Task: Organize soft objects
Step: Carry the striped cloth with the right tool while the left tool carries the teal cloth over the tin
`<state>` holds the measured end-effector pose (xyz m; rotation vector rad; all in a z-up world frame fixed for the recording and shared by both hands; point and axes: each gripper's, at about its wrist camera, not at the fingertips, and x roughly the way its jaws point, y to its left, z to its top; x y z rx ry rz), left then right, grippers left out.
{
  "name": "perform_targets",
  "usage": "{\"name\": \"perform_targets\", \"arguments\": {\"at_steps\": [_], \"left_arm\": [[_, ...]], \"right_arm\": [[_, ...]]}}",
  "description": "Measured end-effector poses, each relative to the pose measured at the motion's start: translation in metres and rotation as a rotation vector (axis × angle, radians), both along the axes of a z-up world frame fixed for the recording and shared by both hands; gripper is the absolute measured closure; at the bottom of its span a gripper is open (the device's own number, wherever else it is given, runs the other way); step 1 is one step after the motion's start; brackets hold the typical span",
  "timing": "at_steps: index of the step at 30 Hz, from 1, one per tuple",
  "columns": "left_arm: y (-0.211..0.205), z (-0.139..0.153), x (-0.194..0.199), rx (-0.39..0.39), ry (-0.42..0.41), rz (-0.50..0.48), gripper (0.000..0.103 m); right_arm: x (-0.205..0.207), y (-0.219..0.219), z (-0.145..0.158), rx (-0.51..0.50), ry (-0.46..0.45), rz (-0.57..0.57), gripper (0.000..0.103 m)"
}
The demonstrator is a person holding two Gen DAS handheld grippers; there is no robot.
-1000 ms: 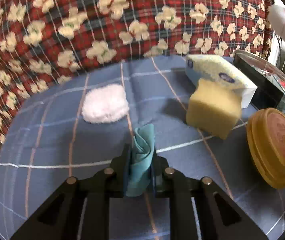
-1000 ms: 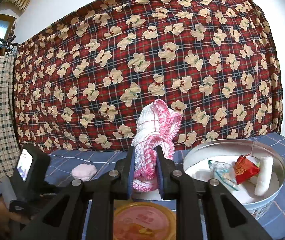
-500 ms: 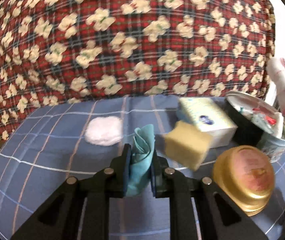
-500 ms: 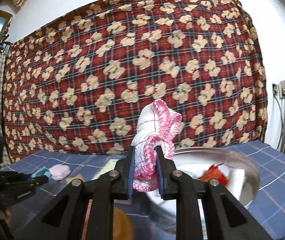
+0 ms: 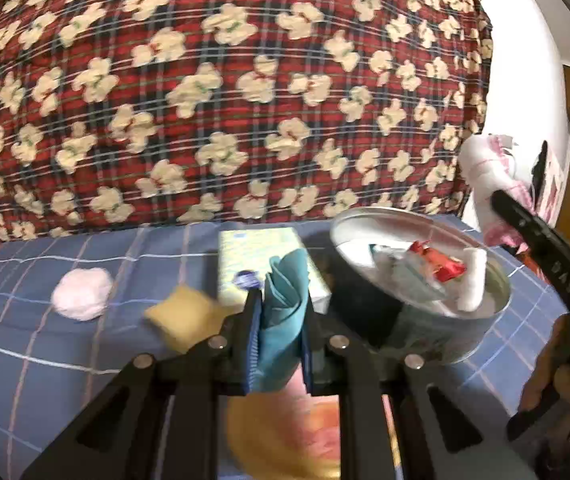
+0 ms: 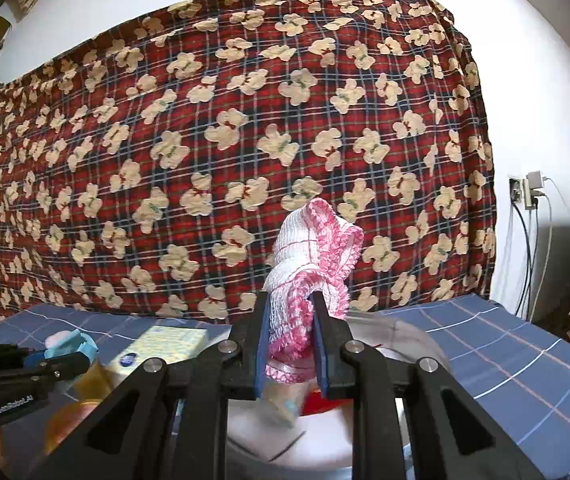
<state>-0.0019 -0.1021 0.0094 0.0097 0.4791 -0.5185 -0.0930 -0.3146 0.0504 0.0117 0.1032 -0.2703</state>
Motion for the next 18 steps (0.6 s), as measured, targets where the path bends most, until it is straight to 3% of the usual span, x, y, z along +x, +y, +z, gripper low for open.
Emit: {"name": "perform_targets", "arguments": {"at_steps": [18], "left_arm": [[-0.090, 0.017, -0.008, -0.025, 0.002, -0.121, 0.088]], "right_arm": [[0.004, -0.063, 0.002, -0.008, 0.015, -0.106, 0.082]]}}
